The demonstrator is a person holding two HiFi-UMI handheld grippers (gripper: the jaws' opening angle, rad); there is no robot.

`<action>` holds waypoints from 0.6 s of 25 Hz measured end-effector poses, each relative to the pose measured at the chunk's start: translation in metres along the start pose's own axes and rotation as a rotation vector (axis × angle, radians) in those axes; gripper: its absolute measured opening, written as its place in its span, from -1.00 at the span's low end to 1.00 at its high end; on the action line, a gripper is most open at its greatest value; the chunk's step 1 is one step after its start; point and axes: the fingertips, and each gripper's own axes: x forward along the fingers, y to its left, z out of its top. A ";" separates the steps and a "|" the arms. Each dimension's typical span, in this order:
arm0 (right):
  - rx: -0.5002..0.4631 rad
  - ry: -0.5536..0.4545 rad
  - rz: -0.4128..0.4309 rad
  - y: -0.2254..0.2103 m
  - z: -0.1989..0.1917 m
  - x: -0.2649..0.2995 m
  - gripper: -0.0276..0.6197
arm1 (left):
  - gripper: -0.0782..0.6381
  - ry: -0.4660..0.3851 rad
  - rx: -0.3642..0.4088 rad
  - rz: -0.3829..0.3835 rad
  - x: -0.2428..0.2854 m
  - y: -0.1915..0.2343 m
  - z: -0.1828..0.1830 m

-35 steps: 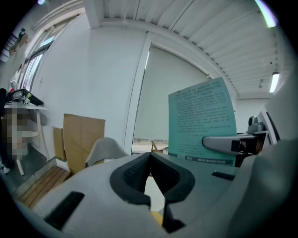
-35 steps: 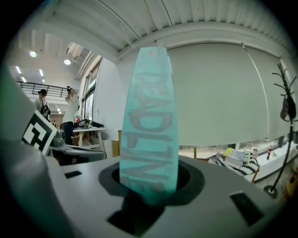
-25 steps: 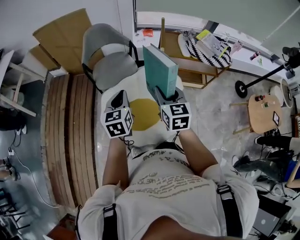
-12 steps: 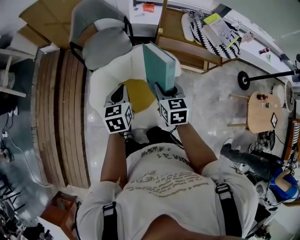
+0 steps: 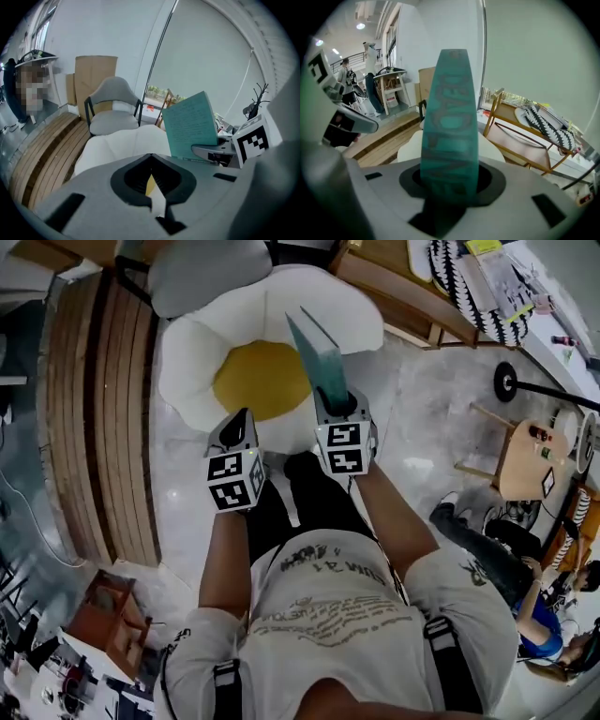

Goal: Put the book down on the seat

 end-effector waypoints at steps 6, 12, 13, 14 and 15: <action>-0.250 0.053 -0.093 0.008 -0.062 0.065 -0.41 | -0.73 0.114 0.001 -0.020 0.030 0.019 -0.068; -0.708 0.045 -0.221 0.023 -0.119 0.135 -0.41 | -0.73 0.167 -0.039 -0.027 0.065 0.044 -0.119; -0.807 0.040 -0.252 0.024 -0.129 0.144 -0.41 | -0.73 0.172 -0.053 -0.027 0.072 0.046 -0.125; -0.903 0.039 -0.278 0.024 -0.141 0.153 -0.41 | -0.73 0.177 -0.066 -0.028 0.078 0.046 -0.132; -0.987 0.042 -0.292 0.024 -0.154 0.162 -0.41 | -0.73 0.180 -0.076 -0.029 0.084 0.046 -0.137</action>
